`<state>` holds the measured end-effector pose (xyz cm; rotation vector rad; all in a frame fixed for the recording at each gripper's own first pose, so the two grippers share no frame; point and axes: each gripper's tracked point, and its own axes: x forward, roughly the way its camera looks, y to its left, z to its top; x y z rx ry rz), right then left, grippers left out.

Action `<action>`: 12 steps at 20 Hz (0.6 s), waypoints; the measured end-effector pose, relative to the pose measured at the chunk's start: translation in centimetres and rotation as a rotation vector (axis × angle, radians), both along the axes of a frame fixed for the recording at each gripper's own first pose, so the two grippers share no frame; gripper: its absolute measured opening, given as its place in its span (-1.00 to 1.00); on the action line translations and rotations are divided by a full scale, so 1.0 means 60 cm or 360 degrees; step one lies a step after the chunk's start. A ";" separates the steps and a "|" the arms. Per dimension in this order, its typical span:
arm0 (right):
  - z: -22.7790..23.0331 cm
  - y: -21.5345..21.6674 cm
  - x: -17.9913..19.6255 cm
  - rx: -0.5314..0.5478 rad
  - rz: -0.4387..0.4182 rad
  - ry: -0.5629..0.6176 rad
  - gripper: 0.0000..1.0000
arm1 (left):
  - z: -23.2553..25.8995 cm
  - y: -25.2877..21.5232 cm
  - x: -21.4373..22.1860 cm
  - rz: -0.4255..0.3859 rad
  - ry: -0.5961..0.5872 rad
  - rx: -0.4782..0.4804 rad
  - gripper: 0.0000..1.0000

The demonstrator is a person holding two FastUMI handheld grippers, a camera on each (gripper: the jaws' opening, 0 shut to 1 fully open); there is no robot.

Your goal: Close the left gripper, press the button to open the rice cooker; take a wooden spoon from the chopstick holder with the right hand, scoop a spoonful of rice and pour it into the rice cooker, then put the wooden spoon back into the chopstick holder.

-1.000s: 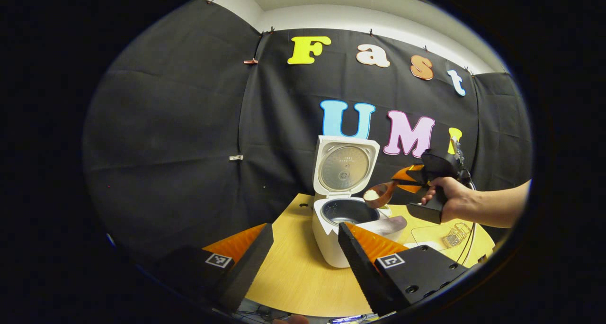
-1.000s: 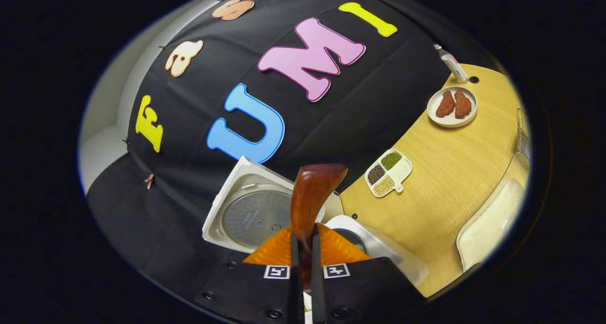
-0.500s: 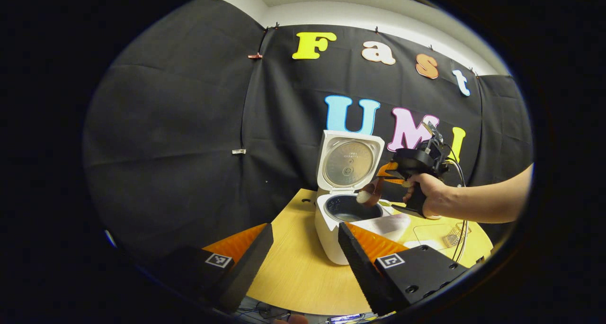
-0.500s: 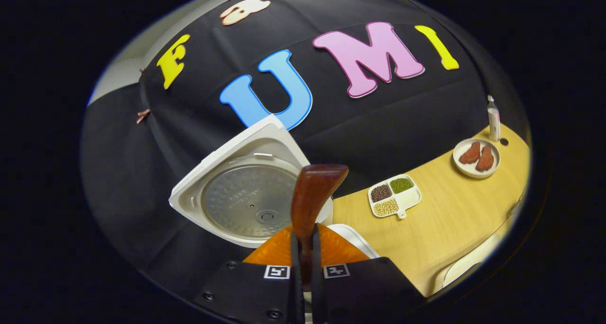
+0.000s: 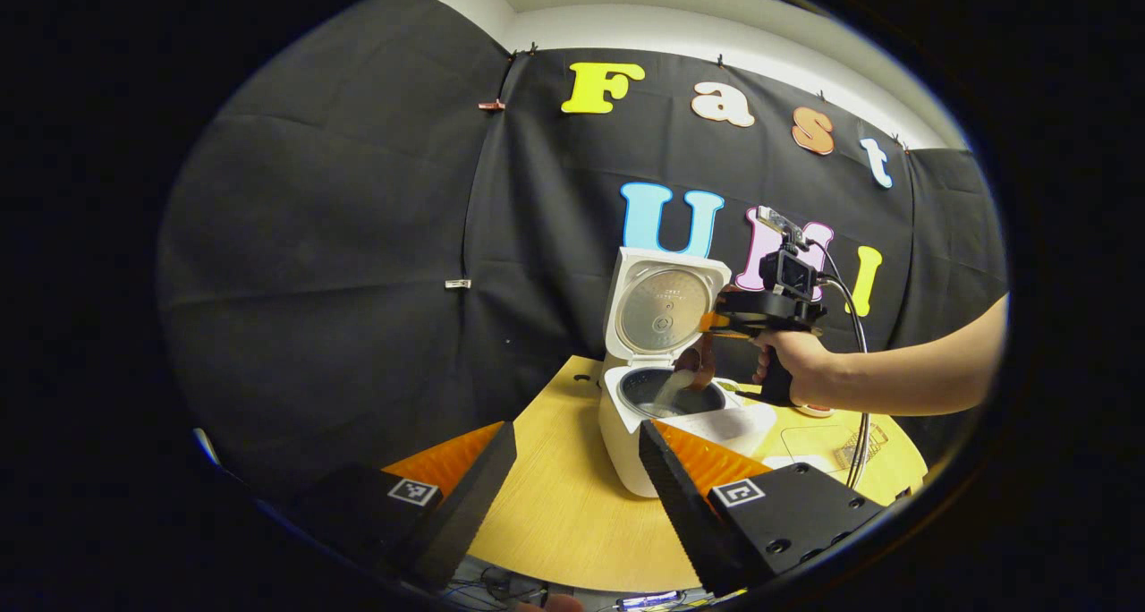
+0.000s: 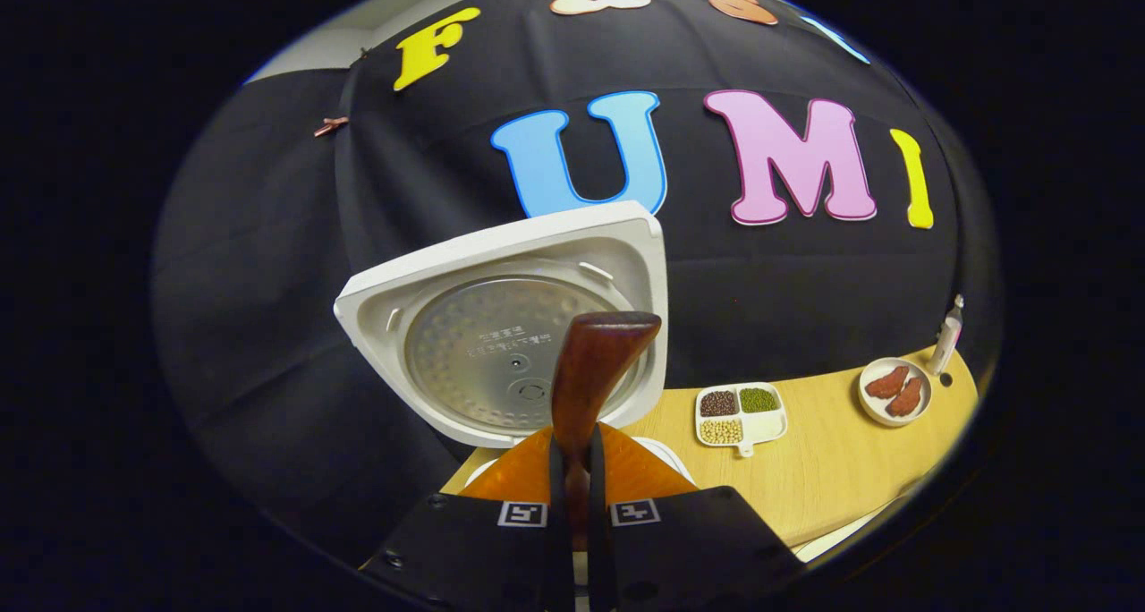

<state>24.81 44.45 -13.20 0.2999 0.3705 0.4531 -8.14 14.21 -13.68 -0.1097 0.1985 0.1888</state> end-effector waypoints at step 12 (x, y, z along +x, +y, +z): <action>0.063 0.039 -0.030 -0.0504 0.0296 -0.0523 -0.79 | -0.007 -0.007 -0.027 0.0005 0.0005 -0.0036 0.92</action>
